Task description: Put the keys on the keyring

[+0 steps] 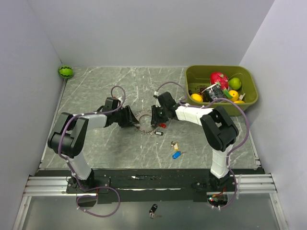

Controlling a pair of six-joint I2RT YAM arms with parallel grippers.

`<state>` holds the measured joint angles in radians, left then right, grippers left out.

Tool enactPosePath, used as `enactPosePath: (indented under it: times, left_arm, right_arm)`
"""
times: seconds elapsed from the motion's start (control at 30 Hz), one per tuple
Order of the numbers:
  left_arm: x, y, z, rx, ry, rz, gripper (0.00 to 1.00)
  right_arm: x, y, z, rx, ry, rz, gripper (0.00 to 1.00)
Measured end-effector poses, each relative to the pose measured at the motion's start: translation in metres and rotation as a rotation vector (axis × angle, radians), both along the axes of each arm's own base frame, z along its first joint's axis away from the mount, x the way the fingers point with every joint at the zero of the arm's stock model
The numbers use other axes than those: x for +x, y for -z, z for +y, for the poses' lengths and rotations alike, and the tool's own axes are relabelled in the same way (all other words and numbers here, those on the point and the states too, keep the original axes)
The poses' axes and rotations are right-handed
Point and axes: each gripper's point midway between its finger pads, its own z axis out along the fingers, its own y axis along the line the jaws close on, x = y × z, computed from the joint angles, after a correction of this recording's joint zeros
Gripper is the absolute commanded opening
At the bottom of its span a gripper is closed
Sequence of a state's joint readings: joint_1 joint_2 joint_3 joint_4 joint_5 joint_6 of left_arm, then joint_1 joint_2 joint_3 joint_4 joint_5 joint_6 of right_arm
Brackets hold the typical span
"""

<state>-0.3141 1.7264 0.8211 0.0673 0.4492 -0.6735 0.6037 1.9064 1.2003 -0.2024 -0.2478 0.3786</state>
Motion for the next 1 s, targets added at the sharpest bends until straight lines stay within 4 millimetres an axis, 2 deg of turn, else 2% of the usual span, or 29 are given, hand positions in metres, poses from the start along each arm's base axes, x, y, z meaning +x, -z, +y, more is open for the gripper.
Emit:
enactPosePath:
  times: [0.17, 0.4, 0.6, 0.73, 0.9, 1.0]
  left_arm:
    - [0.011, -0.001, -0.007, 0.009, 0.017, -0.004, 0.51]
    - [0.021, -0.001, -0.01, 0.02, 0.033, -0.009, 0.52]
    - [0.024, -0.002, -0.009, 0.037, 0.03, -0.016, 0.56]
    - [0.028, -0.005, 0.002, 0.113, -0.001, -0.043, 0.58]
    - [0.026, -0.03, 0.018, 0.168, -0.051, -0.113, 0.55]
    - [0.014, -0.049, 0.021, 0.148, -0.053, -0.168, 0.52]
  right_arm:
    - [-0.015, 0.007, 0.001, 0.042, -0.012, 0.041, 0.32]
    - [-0.036, 0.006, 0.007, 0.113, -0.041, 0.096, 0.34]
    - [-0.044, 0.0, 0.015, 0.158, -0.066, 0.129, 0.36]
    - [-0.043, -0.012, 0.017, 0.18, -0.073, 0.11, 0.37]
    - [-0.037, -0.028, 0.02, 0.193, -0.082, 0.066, 0.38]
    - [-0.033, -0.032, 0.02, 0.189, -0.084, 0.044, 0.38]
